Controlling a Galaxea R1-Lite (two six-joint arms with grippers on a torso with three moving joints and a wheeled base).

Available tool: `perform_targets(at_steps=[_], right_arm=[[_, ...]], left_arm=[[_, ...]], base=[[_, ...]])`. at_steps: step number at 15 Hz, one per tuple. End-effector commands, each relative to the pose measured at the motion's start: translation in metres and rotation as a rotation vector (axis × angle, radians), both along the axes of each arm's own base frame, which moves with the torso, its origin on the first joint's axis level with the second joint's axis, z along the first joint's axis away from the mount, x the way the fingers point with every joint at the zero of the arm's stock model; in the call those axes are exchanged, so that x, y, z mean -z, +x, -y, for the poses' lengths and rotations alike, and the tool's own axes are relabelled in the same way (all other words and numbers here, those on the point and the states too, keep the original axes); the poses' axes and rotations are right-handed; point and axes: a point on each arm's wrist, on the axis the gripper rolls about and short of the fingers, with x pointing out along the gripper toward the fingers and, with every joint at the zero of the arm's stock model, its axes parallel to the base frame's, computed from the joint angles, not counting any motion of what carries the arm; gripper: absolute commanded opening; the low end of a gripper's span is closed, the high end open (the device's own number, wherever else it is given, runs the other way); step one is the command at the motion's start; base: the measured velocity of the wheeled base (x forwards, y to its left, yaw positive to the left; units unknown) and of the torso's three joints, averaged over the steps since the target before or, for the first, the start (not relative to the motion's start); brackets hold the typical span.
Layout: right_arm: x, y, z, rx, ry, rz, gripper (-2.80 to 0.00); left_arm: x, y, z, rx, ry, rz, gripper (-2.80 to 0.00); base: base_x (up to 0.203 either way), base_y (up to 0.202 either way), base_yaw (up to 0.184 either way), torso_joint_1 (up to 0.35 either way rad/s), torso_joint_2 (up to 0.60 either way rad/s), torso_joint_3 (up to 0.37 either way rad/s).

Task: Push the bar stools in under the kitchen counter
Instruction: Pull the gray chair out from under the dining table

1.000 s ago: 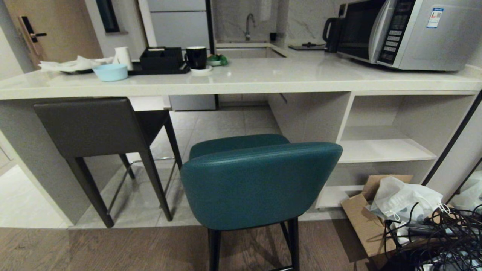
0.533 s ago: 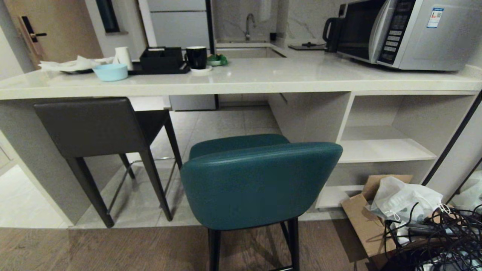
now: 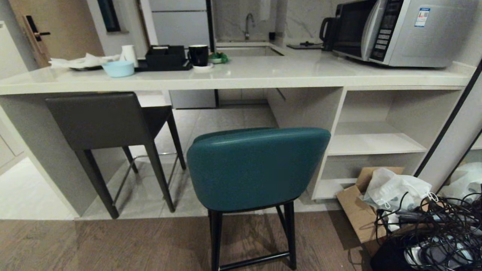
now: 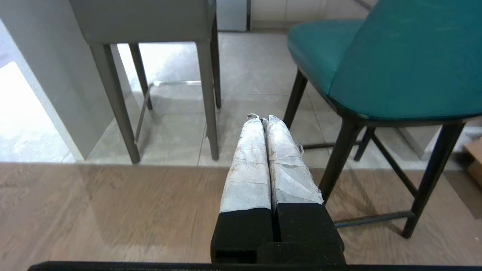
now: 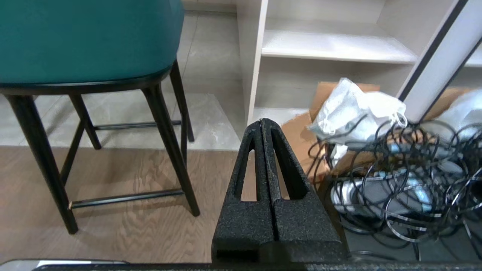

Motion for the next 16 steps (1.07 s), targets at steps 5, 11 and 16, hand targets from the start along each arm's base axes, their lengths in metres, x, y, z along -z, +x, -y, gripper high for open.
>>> perform_targets(at_steps=[5, 11, 16], right_arm=[[-0.0001, 0.0001, 0.0, 0.0, 0.0, -0.002, -2.8], [-0.0002, 0.0001, 0.0, 0.0, 0.0, 0.0, -2.8], [-0.0001, 0.0001, 0.0, 0.0, 0.001, -0.002, -2.8]], left_arm=[[0.0049, 0.0014, 0.0, -0.001, 0.0, -0.016, -2.8], [0.0049, 0.0015, 0.0, -0.001, 0.0, -0.016, -2.8], [0.0049, 0.0014, 0.0, -0.001, 0.0, -0.016, -2.8]], base=[[0.0, 0.023, 0.0, 0.0, 0.0, 0.0], [0.0, 0.195, 0.0, 0.001, 0.0, 0.002], [0.0, 0.198, -0.002, 0.002, 0.0, 0.002]])
